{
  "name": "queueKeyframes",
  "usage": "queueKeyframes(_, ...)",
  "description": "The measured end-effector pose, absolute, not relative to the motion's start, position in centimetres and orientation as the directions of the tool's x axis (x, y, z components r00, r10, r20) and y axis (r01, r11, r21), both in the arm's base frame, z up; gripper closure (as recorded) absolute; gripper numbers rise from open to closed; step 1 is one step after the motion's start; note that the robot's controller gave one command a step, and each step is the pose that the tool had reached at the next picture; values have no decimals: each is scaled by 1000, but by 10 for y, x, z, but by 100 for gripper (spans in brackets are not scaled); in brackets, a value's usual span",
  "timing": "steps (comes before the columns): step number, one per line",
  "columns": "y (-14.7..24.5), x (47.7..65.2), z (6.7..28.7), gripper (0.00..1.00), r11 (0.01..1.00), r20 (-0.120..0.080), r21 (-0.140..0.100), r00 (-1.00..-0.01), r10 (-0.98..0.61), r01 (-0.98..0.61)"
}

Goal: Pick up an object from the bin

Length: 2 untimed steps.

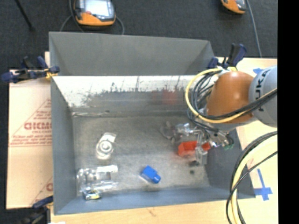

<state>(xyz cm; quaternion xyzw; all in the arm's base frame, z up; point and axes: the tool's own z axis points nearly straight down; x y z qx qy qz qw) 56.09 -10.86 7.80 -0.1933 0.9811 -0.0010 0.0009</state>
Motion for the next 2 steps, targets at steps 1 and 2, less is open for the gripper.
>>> queueKeyframes(1, -108, 562, 80, 100, 926, -5, -3, -926, -378, -378)
queueKeyframes(2, -142, 554, 240, 100, 749, -6, -9, -749, -662, -662)
